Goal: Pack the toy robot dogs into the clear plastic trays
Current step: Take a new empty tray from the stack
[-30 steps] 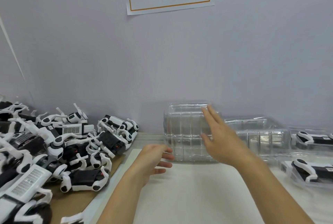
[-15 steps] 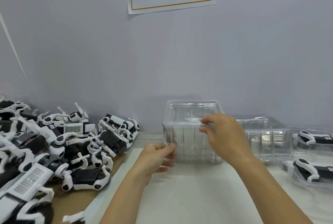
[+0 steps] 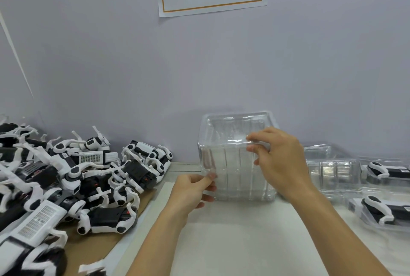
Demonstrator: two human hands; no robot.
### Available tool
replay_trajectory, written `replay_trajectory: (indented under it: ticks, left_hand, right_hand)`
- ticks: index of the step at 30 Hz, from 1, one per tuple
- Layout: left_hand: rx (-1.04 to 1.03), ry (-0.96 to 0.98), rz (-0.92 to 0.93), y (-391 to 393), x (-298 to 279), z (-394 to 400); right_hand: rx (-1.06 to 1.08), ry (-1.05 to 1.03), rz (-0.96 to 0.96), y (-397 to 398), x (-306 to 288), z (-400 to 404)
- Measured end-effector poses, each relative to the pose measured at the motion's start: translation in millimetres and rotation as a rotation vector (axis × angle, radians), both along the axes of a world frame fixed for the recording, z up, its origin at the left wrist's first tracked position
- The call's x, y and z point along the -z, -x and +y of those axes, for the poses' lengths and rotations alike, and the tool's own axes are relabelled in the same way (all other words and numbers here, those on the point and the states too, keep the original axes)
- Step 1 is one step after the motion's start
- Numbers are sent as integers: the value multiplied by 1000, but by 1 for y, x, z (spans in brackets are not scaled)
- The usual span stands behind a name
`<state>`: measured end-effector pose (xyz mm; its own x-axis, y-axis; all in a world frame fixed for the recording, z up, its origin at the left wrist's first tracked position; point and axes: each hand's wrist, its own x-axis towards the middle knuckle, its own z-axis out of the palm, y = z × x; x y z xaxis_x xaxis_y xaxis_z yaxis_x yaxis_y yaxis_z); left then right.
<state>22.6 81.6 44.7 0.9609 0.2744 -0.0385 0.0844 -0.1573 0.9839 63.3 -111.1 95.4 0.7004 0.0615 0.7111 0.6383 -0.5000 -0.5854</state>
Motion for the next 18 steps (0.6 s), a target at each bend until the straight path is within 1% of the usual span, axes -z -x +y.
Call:
replay_trajectory:
  ticks: [6,8,10,12,14,16,18]
  left_hand:
    - [-9,54,-47,0,-2,-4]
    - [3,137,-114,1,-7,-6]
    - [53,247,-214,3,-15,-8]
    - [155,316,-329,7,-25,-11]
    - [223,331,-431,10,-34,-16]
    - [211,336,-497,11,-43,-22]
    - [152,299,-537,11,-50,-26]
  right_hand:
    - [4,-92,-44,5,-11,-3]
    - [11,-159,-44,7,-14,-5]
    - [-21,-283,-23,9,-19,-6]
    - [-69,-426,31,12,-23,-4]
    - [-133,-537,125,16,-25,3]
    - [-200,-570,219,19,-26,10]
    - [-250,-529,291,21,-26,13]
